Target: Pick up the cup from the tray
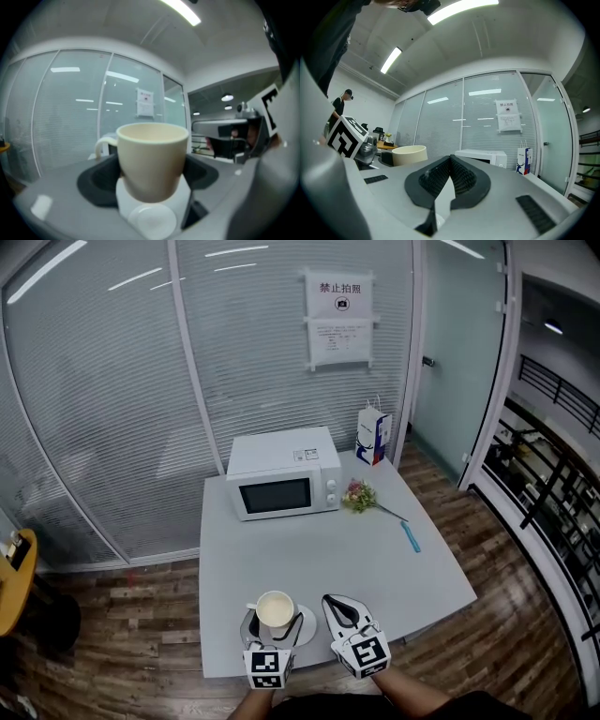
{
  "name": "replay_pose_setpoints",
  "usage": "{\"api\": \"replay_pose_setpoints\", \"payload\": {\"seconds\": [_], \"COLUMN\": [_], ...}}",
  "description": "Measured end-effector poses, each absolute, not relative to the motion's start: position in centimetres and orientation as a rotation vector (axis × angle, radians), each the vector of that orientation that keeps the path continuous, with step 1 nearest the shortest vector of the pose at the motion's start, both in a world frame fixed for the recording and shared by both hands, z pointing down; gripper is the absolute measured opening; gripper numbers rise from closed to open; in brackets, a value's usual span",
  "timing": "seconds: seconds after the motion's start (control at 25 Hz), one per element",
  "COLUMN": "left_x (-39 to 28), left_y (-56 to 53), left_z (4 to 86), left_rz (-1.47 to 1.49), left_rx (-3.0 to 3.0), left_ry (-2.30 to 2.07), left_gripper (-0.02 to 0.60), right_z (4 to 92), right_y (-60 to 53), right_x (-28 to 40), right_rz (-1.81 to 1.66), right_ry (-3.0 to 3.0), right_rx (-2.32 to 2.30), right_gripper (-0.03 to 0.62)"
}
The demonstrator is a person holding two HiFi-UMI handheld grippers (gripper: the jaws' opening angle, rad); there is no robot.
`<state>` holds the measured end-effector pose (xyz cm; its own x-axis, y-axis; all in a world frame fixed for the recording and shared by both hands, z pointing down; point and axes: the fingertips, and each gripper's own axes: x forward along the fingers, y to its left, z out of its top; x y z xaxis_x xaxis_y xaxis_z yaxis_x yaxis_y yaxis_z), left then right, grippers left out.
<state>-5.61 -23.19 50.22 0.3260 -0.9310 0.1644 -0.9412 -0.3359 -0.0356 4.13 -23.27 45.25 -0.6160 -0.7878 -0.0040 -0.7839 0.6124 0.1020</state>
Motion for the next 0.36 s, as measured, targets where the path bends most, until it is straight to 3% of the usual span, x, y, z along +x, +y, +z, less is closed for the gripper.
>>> {"api": "replay_pose_setpoints", "payload": {"seconds": [0.36], "left_x": [-6.24], "left_y": [-23.23], "left_z": [49.78], "left_rz": [0.244], "left_rx": [2.524], "left_ry": [-1.77], "left_gripper": [0.414], "right_z": [44.73], "right_y": [-23.63], "right_x": [4.01], "right_rz": [-0.166], "right_ry": [-2.775], "right_rx": [1.398], "right_gripper": [0.003]}}
